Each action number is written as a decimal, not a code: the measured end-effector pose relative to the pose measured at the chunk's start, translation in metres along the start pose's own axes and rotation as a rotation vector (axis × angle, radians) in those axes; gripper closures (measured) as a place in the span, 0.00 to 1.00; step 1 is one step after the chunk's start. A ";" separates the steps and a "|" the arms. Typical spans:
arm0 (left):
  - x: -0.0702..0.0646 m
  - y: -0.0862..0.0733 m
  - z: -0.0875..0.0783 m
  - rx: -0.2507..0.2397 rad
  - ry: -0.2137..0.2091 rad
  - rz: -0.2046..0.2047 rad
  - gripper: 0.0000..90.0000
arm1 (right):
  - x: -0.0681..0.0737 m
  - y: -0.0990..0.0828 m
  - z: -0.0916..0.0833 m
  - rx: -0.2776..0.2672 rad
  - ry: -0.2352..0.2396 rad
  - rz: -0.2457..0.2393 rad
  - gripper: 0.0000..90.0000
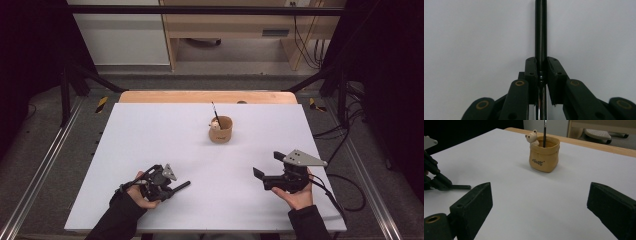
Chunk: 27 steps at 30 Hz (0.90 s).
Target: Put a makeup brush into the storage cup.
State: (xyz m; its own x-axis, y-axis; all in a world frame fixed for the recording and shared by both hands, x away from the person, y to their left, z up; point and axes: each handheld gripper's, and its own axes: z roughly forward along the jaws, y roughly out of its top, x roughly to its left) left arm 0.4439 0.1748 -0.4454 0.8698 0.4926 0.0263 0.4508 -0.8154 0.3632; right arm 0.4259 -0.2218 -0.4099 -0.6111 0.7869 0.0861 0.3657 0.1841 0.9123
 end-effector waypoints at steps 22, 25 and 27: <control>-0.004 0.004 -0.027 -0.158 -0.033 0.016 0.88 | 0.003 0.001 0.004 0.012 -0.001 -0.024 0.08; -0.004 0.006 -0.030 -0.181 -0.029 0.017 0.88 | 0.006 0.002 0.006 0.022 0.002 -0.031 0.08; -0.004 0.007 -0.032 -0.193 -0.029 0.019 0.88 | 0.008 0.003 0.008 0.027 0.000 -0.042 0.08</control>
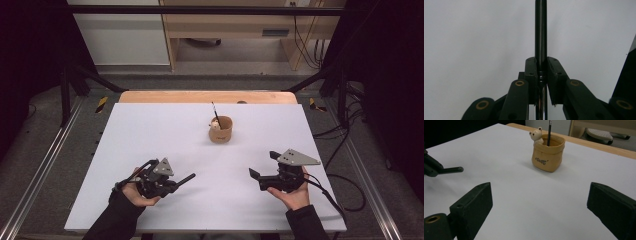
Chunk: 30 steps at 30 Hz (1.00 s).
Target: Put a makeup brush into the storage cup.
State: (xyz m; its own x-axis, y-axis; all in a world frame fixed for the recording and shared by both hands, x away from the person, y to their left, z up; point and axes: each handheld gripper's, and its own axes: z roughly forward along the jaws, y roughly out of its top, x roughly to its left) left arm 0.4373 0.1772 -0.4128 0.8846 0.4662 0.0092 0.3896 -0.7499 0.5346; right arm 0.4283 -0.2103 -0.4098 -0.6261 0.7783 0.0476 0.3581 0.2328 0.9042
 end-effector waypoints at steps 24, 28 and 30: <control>0.004 0.035 -0.014 -0.016 -0.024 0.068 0.88 | 0.019 0.022 0.018 0.043 0.017 -0.103 0.08; 0.003 0.041 -0.015 -0.006 -0.029 0.079 0.88 | 0.023 0.027 0.021 0.069 0.016 -0.138 0.08; 0.002 0.044 -0.016 0.014 -0.031 0.099 0.88 | 0.025 0.030 0.021 0.076 0.018 -0.155 0.08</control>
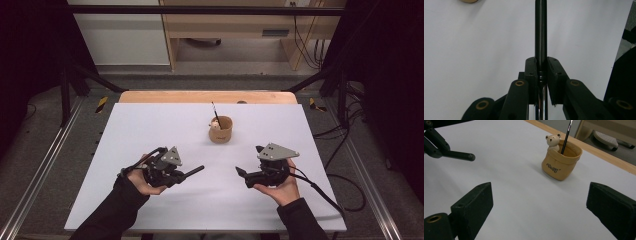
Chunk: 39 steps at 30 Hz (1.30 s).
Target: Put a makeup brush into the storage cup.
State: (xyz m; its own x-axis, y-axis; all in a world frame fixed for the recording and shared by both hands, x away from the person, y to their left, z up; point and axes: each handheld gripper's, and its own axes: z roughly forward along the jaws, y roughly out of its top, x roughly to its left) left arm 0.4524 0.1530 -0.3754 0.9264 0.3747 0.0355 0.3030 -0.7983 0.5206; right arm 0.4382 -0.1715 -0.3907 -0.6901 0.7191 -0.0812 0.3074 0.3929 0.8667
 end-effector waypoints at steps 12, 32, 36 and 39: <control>-0.005 0.014 0.001 0.006 -0.025 0.033 0.88 | 0.008 0.016 -0.004 0.074 -0.012 -0.119 0.09; -0.010 0.029 0.009 0.015 -0.057 0.071 0.88 | 0.030 0.031 -0.007 0.143 0.014 -0.272 0.09; -0.011 0.032 0.011 0.016 -0.067 0.076 0.88 | 0.032 0.031 -0.007 0.150 0.021 -0.286 0.09; -0.011 0.034 0.013 0.017 -0.072 0.080 0.88 | 0.037 0.033 -0.006 0.162 0.028 -0.312 0.09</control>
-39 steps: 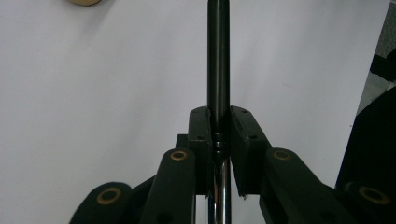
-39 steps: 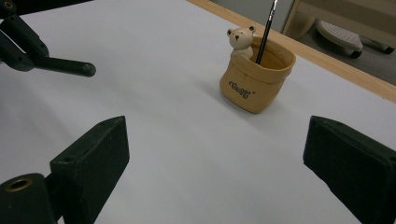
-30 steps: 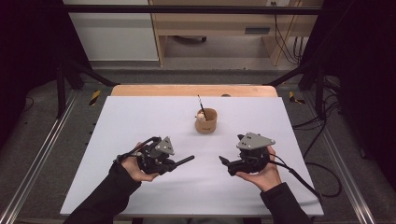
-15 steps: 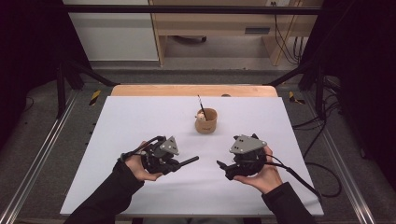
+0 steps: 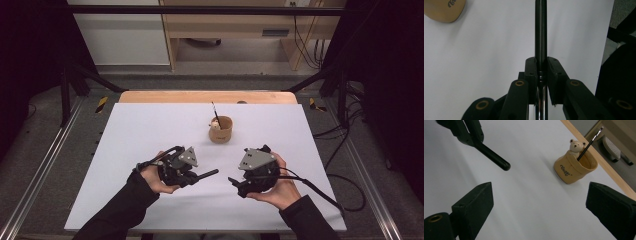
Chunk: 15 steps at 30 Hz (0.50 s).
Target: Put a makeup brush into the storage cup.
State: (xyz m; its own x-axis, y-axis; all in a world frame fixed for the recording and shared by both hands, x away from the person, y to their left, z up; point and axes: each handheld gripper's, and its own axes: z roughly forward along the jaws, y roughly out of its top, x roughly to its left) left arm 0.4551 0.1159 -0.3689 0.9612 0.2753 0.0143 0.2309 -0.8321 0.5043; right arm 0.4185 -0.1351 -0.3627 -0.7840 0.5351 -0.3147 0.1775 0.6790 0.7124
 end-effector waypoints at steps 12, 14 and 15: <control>0.001 0.007 0.005 0.004 -0.022 0.014 0.88 | 0.008 0.006 0.004 0.024 0.033 -0.049 0.10; 0.001 0.009 0.006 0.005 -0.024 0.014 0.88 | 0.009 0.007 0.004 0.030 0.036 -0.060 0.11; 0.001 0.010 0.006 0.006 -0.027 0.015 0.88 | 0.010 0.007 0.004 0.030 0.037 -0.066 0.11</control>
State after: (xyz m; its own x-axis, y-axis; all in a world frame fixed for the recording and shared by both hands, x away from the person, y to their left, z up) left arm 0.4590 0.1051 -0.3696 0.9683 0.2499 -0.0011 0.2171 -0.8390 0.4990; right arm 0.4143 -0.1228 -0.3637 -0.8162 0.4697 -0.3365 0.1416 0.7272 0.6716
